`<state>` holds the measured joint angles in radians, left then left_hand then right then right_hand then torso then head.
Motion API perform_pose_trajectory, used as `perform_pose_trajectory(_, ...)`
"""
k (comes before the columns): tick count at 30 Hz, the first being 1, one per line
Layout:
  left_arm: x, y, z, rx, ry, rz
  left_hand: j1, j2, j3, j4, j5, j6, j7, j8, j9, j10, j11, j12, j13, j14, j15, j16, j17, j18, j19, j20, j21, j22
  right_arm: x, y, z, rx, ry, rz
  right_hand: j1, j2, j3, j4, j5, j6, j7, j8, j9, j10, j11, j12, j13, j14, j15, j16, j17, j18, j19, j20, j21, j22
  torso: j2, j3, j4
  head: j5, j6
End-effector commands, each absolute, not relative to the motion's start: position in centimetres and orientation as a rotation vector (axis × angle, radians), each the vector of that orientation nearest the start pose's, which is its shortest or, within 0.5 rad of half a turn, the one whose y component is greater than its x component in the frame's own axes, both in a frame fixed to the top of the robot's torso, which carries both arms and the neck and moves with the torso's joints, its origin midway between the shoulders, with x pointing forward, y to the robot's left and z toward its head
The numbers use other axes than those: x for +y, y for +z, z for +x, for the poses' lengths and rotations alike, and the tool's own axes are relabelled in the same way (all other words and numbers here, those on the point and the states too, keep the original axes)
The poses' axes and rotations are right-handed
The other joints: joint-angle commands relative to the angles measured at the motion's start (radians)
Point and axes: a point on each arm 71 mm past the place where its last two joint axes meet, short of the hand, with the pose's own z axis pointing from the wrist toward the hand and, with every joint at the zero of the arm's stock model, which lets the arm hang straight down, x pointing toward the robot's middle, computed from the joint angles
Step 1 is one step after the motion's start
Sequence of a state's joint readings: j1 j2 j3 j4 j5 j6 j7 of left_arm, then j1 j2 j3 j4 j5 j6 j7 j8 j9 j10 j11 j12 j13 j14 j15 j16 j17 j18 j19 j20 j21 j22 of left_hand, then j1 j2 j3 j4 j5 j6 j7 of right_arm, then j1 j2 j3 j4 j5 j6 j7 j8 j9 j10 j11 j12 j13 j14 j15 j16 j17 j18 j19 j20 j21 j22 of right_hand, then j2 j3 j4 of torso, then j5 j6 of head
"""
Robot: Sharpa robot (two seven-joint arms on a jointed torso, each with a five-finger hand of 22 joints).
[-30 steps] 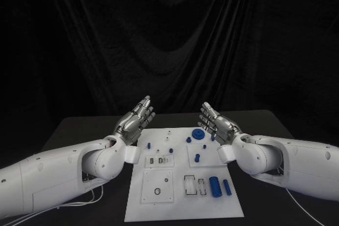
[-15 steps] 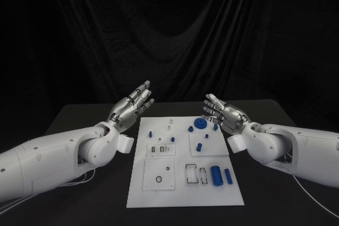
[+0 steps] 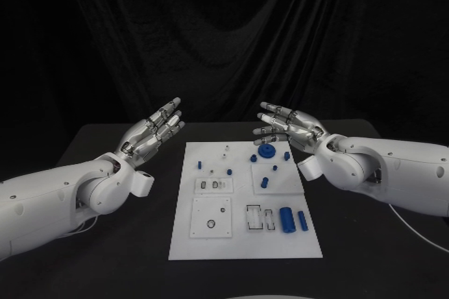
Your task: Assemble the parts on the task board
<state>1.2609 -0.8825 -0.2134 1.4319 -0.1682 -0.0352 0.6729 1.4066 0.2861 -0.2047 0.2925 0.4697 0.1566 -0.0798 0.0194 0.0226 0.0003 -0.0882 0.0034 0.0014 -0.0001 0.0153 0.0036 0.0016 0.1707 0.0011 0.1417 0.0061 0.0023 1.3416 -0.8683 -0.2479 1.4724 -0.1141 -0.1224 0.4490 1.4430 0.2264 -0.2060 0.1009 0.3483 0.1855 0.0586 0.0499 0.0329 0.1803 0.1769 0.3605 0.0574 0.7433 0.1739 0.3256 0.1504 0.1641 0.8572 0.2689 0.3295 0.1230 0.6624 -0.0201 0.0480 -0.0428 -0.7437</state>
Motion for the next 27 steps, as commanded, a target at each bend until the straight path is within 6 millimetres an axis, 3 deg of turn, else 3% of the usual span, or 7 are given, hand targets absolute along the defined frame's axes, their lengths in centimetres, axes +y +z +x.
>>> perform_pose_trajectory(1,24.4,-18.8,48.0,1.361,-1.733,-0.589,0.018,0.000,-0.011,0.001,0.018,0.015,0.010,0.007,0.003,0.000,0.009,-0.003,-0.001,0.000,-0.084,-0.004,-0.002,0.006,-0.001,-0.047,-0.006,-0.002,-23.1,-16.6,49.6,1.626,1.359,0.497,0.043,-0.009,0.026,-0.035,0.001,0.054,0.005,0.012,0.006,0.080,-0.002,0.090,0.005,0.137,-0.038,0.072,0.015,0.021,0.105,-0.030,0.029,0.007,0.005,-0.0066,0.0004,0.007,-0.025)
perform_pose_trajectory(7,24.8,-18.7,47.7,1.342,-1.703,-0.562,0.028,-0.002,-0.014,0.001,0.027,0.029,0.015,0.009,0.004,0.000,0.011,-0.003,-0.001,0.000,-0.092,-0.004,-0.002,0.008,-0.001,-0.067,-0.006,-0.002,-23.4,-14.4,50.3,1.684,1.137,0.229,0.096,-0.035,0.060,-0.088,-0.015,0.157,0.020,0.029,0.017,0.243,-0.029,0.167,0.009,0.335,-0.107,0.143,0.023,0.020,0.298,-0.105,0.088,0.029,0.008,-0.0040,-0.0017,0.015,-0.071)
perform_pose_trajectory(10,24.9,-18.6,47.5,1.338,-1.698,-0.553,0.031,-0.002,-0.014,0.001,0.027,0.031,0.014,0.008,0.004,0.000,0.018,-0.003,-0.001,0.000,-0.086,-0.004,-0.002,0.009,-0.001,-0.067,-0.006,-0.002,-23.6,-13.8,50.2,1.684,1.033,0.083,0.105,-0.041,0.080,-0.101,-0.084,0.228,0.019,0.043,0.025,0.333,-0.049,0.157,0.006,0.443,-0.142,0.195,0.044,0.019,0.393,-0.139,0.143,0.058,0.013,-0.0073,0.0057,0.010,-0.085)
perform_pose_trajectory(12,25.1,-18.6,47.3,1.333,-1.694,-0.549,0.033,-0.002,-0.015,0.001,0.027,0.033,0.015,0.009,0.004,0.000,0.021,-0.003,-0.001,0.000,-0.082,-0.004,-0.002,0.009,-0.001,-0.066,-0.006,-0.002,-23.4,-13.4,50.1,1.677,0.940,-0.048,0.095,-0.053,0.095,-0.094,-0.117,0.449,0.017,0.098,0.057,0.415,-0.069,0.124,0.004,0.516,-0.170,0.276,0.086,0.018,0.462,-0.166,0.205,0.096,0.020,-0.0094,0.0132,0.000,-0.090)
perform_pose_trajectory(13,25.2,-18.5,47.2,1.330,-1.692,-0.548,0.034,-0.002,-0.015,0.001,0.028,0.033,0.016,0.009,0.004,0.000,0.025,-0.003,-0.001,0.000,-0.079,-0.004,-0.002,0.010,-0.001,-0.066,-0.006,-0.002,-23.2,-13.3,50.1,1.671,0.890,-0.113,0.091,-0.056,0.105,-0.089,-0.120,0.473,0.015,0.093,0.058,0.437,-0.071,0.094,0.004,0.511,-0.174,0.302,0.103,0.015,0.464,-0.170,0.224,0.112,0.023,-0.0096,0.0161,-0.001,-0.093)
perform_pose_trajectory(20,25.6,-18.2,46.7,1.317,-1.676,-0.520,0.045,-0.004,-0.015,-0.001,0.038,0.041,0.021,0.009,0.005,0.000,0.033,-0.003,-0.001,0.000,-0.070,-0.004,-0.002,0.010,-0.001,-0.062,-0.006,-0.002,-22.5,-12.3,49.8,1.612,0.635,-0.344,0.028,-0.114,0.105,-0.054,-0.196,0.459,0.000,0.040,0.052,0.512,-0.079,-0.020,0.009,0.556,-0.188,0.429,0.179,0.016,0.474,-0.184,0.341,0.208,0.058,-0.0161,0.0351,-0.015,-0.088)
perform_pose_trajectory(27,25.7,-17.9,46.1,1.308,-1.666,-0.477,0.056,-0.006,-0.013,-0.002,0.044,0.049,0.025,0.010,0.006,0.000,0.036,-0.003,-0.001,0.000,-0.067,-0.004,-0.002,0.010,-0.001,-0.060,-0.006,-0.002,-22.3,-11.6,49.4,1.568,0.457,-0.461,0.019,-0.141,0.133,-0.065,-0.169,0.514,-0.005,0.025,0.064,0.556,-0.079,-0.105,0.011,0.590,-0.194,0.483,0.220,-0.011,0.497,-0.189,0.572,0.483,0.087,-0.0249,0.0624,-0.047,-0.079)
